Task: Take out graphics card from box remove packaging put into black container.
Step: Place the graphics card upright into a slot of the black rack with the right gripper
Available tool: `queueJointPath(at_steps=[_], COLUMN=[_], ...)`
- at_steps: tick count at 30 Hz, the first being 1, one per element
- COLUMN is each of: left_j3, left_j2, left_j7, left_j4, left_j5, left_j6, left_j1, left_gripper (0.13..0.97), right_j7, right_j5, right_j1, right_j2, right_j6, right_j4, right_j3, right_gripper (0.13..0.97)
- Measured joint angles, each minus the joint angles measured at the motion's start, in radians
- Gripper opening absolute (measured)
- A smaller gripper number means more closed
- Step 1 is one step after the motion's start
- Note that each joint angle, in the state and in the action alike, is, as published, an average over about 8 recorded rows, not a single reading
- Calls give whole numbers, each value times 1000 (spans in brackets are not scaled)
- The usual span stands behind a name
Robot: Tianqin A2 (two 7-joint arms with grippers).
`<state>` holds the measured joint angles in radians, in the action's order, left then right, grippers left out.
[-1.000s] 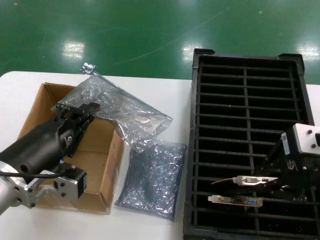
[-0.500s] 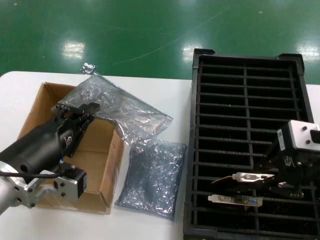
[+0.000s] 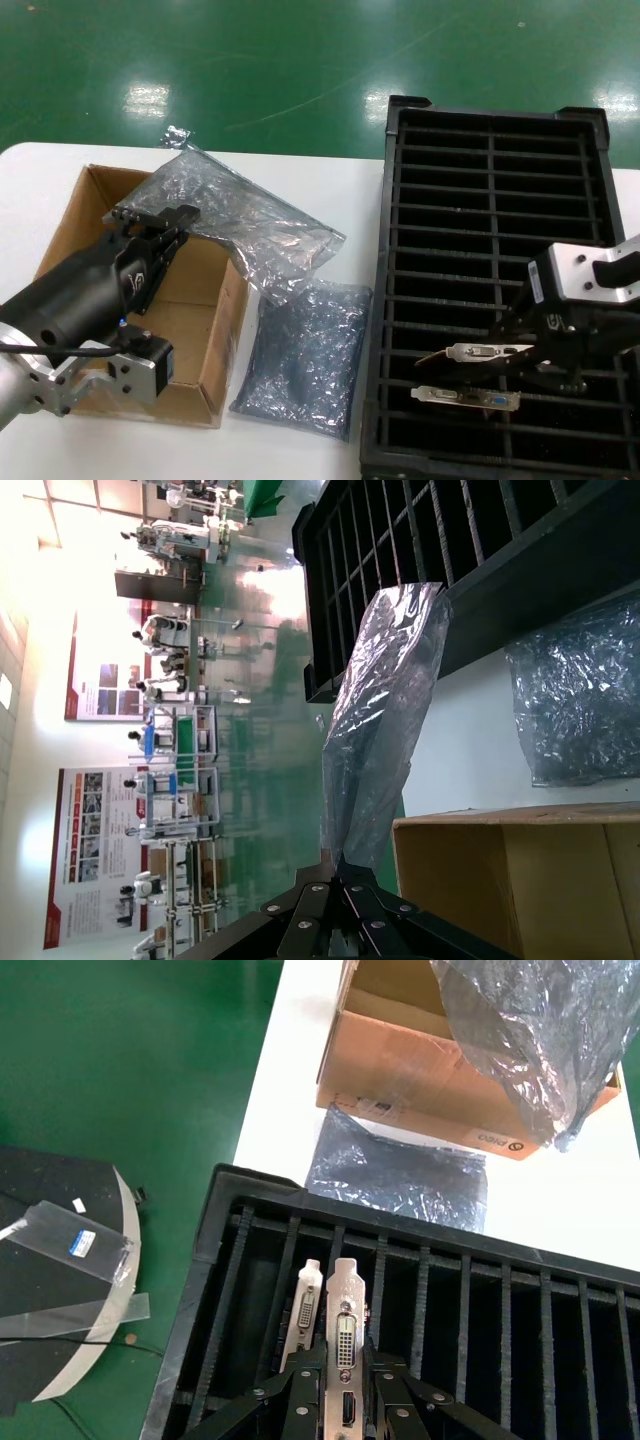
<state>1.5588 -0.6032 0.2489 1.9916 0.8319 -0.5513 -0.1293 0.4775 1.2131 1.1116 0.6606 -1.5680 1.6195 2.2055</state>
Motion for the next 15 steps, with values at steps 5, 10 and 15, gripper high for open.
queueJointPath(at_steps=[5,10,15], left_j3=[0,0,0], left_j2=[0,0,0], left_j7=[0,0,0], left_j4=[0,0,0], left_j5=[0,0,0], left_j6=[0,0,0], left_j1=[0,0,0], left_gripper=[138,138,138], right_j7=[-3,-2,5], right_j5=[-3,2,12], right_j1=[-2,-2,-2], right_j2=[-11,-12,-5], right_j6=[0,0,-1], right_j4=[-2,7,27], right_j3=[-1,-4,-7], right_gripper=[191,191,205])
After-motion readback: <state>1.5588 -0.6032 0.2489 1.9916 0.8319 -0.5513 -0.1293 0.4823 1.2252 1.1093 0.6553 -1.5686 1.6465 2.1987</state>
